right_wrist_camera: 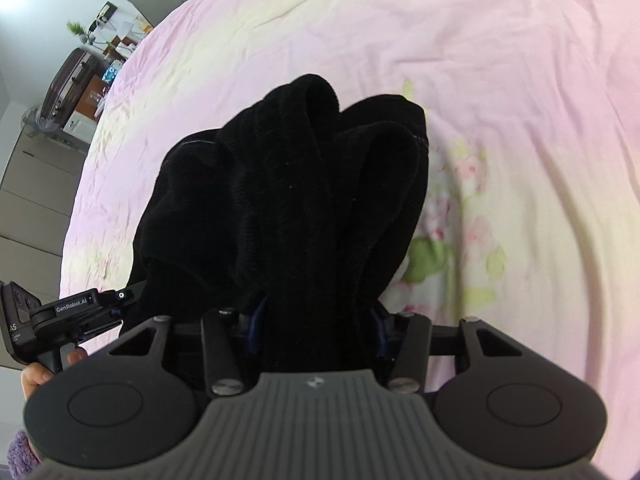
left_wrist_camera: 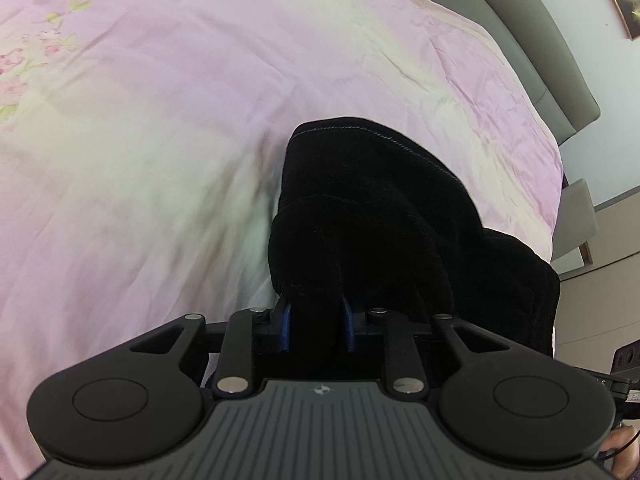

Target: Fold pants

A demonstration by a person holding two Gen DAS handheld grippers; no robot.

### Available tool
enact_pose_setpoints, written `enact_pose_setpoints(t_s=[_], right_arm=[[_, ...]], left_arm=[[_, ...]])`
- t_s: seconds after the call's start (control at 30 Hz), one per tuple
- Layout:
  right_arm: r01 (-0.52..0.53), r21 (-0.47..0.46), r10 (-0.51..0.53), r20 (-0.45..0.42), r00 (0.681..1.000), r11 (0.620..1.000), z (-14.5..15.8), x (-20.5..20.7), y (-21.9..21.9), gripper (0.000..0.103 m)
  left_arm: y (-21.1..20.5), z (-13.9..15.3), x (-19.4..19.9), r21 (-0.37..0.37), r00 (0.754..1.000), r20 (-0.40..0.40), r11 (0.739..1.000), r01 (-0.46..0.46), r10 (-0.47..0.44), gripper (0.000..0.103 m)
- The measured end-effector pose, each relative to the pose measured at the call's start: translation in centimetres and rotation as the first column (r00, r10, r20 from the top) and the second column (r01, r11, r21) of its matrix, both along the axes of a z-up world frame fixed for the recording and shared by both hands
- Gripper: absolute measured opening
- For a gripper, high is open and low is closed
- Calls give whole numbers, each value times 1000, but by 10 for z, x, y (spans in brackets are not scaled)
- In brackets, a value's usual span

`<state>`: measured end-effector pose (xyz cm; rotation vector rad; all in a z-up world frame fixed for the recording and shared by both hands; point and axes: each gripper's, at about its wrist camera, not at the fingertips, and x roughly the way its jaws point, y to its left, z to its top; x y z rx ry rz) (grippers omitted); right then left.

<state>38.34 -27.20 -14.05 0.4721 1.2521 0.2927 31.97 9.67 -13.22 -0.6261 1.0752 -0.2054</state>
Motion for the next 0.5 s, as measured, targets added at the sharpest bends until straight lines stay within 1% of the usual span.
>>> enact_pose_setpoints(t_s=[0.2, 0.4, 0.5], right_arm=[[-52, -7, 53, 45, 998, 999, 21, -37, 32, 43], [-90, 21, 88, 91, 992, 996, 36, -51, 72, 42], [-122, 44, 116, 121, 986, 992, 43, -52, 96, 42]], left_arm=[[16, 16, -30, 1, 1000, 13, 1000, -3, 3, 24], [44, 39, -51, 20, 998, 53, 999, -40, 39, 24], [66, 53, -58, 47, 995, 75, 997, -67, 63, 24]])
